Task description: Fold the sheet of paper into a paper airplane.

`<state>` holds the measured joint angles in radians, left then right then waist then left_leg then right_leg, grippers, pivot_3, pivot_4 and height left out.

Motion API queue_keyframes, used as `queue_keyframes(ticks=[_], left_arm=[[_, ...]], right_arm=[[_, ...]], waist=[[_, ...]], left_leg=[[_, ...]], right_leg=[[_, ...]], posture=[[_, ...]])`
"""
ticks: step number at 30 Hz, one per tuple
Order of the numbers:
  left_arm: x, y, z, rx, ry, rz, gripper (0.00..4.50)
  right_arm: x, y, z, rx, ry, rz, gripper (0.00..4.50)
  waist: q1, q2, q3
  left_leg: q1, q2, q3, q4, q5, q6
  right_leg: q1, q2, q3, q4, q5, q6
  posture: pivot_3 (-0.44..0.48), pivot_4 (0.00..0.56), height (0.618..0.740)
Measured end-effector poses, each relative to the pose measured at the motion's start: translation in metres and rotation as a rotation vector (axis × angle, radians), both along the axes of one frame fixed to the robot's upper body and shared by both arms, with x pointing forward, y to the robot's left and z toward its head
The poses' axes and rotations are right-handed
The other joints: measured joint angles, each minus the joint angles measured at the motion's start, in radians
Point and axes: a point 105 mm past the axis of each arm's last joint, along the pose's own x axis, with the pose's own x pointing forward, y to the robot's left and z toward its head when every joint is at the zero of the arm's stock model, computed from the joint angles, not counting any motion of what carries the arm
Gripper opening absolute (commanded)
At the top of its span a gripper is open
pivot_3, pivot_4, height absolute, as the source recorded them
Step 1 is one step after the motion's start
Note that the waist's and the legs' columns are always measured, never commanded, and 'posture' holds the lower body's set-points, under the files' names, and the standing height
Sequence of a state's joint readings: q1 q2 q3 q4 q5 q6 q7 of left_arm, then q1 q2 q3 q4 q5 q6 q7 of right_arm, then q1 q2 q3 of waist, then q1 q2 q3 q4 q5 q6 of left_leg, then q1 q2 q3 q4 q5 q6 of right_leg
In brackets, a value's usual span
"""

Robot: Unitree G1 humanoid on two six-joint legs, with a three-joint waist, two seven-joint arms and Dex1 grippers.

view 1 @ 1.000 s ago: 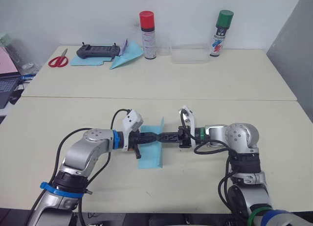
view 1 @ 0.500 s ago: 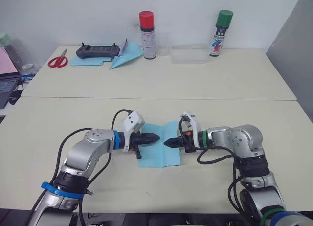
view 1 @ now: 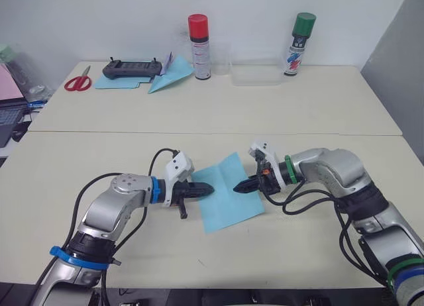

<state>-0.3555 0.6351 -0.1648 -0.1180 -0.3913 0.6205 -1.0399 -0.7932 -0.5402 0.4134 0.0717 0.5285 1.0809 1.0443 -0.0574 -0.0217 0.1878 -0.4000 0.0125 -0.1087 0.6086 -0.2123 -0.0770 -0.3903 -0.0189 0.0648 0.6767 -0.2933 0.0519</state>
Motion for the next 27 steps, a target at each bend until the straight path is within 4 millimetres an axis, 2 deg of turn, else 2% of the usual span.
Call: queue_keyframes(ticks=[3,6,12,18,24,27], left_arm=[[0.000,-0.002,0.000,-0.003,-0.007,0.005,0.00],[-0.004,-0.007,-0.001,-0.005,-0.021,0.006,0.00],[-0.007,-0.008,-0.022,0.056,-0.020,0.029,0.00],[-0.003,-0.010,-0.019,0.068,-0.043,0.005,0.00],[0.010,-0.022,-0.009,0.023,-0.075,0.001,0.00],[0.010,-0.026,-0.007,0.012,-0.077,-0.013,0.00]], right_arm=[[0.001,0.002,-0.001,0.003,0.027,-0.012,0.02],[-0.005,0.002,-0.011,0.008,0.102,-0.071,0.02],[-0.021,-0.002,-0.025,0.065,0.302,-0.262,0.02],[-0.029,-0.023,-0.029,0.044,0.329,-0.395,0.02],[-0.020,-0.025,-0.022,0.109,0.278,-0.497,0.02],[-0.021,-0.026,-0.028,0.120,0.297,-0.543,0.02]], waist=[[0.001,0.000,0.000],[0.002,0.000,0.000],[0.003,0.000,0.000],[0.004,0.000,0.000],[0.003,0.000,0.000],[0.002,0.000,0.000]], left_leg=[[0.000,0.000,0.000,0.000,0.000,0.000],[0.000,0.000,-0.001,0.000,0.000,0.000],[0.000,0.000,-0.001,0.000,0.000,0.000],[0.000,-0.001,-0.001,0.001,0.000,0.000],[0.000,0.000,0.000,0.000,0.000,0.000],[0.000,0.000,-0.001,0.000,0.000,0.000]], right_leg=[[0.000,0.000,0.000,0.000,0.000,-0.001],[0.000,0.000,0.000,0.001,0.002,-0.004],[0.000,0.000,0.000,0.003,0.003,-0.005],[0.000,0.000,0.000,0.002,0.000,0.000],[0.000,0.000,0.000,0.002,0.000,0.000],[0.000,0.000,0.000,0.002,0.001,-0.002]], posture=[[0.000,0.150,0.740],[0.000,0.150,0.740],[0.000,0.150,0.740],[0.000,0.150,0.740],[0.000,0.150,0.740],[0.000,0.150,0.740]])
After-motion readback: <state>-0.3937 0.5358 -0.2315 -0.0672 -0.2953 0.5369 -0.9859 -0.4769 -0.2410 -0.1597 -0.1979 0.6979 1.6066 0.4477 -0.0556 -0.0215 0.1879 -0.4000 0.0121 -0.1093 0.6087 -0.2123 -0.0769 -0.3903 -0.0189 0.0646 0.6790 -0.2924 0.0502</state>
